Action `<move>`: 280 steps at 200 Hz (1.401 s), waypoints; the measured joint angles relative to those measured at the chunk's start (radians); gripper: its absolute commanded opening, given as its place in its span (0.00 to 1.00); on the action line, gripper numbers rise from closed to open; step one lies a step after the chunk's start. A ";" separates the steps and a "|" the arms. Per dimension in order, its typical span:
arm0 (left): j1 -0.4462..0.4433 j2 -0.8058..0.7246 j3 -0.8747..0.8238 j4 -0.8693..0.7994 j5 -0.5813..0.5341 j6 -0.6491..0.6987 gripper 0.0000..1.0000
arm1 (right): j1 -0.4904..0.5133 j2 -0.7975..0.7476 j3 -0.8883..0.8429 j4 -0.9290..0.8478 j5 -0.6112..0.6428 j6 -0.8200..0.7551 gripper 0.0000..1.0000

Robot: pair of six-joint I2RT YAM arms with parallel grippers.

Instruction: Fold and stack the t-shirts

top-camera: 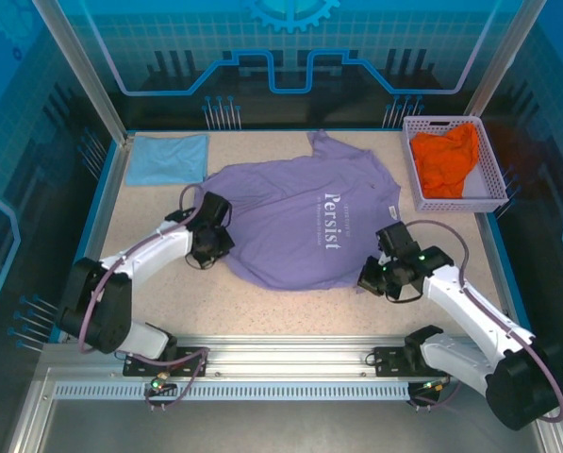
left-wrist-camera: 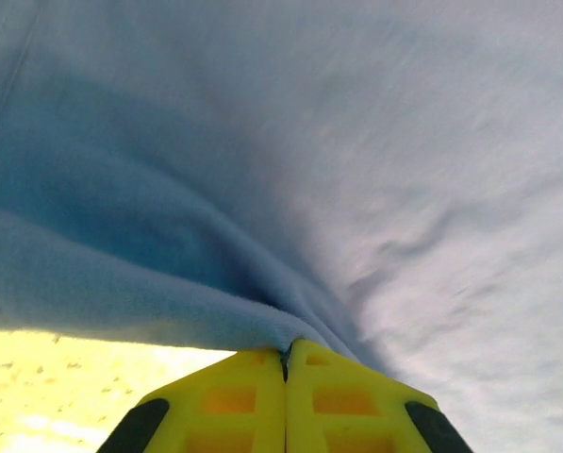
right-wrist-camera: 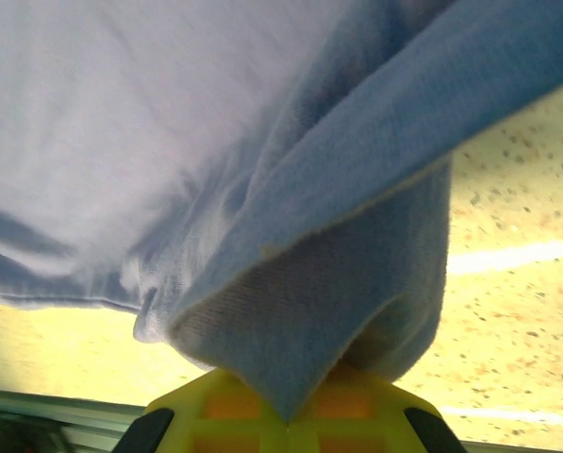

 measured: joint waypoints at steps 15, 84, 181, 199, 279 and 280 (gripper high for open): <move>0.029 0.064 0.098 -0.027 0.007 0.029 0.21 | -0.054 0.038 0.040 0.016 -0.018 0.016 0.00; 0.162 0.344 0.424 -0.111 0.069 0.149 0.54 | -0.246 0.419 0.189 0.144 -0.096 0.031 0.00; 0.133 0.121 -0.043 0.082 0.174 -0.003 0.39 | -0.248 0.451 0.150 0.237 -0.085 -0.050 0.00; 0.133 0.138 -0.047 0.121 0.175 -0.022 0.40 | -0.248 0.451 0.148 0.245 -0.085 -0.059 0.00; 0.134 0.143 -0.045 0.164 0.129 -0.035 0.41 | -0.245 0.456 0.145 0.273 -0.085 -0.074 0.00; 0.134 0.143 -0.045 0.164 0.129 -0.035 0.41 | -0.245 0.456 0.145 0.274 -0.085 -0.074 0.00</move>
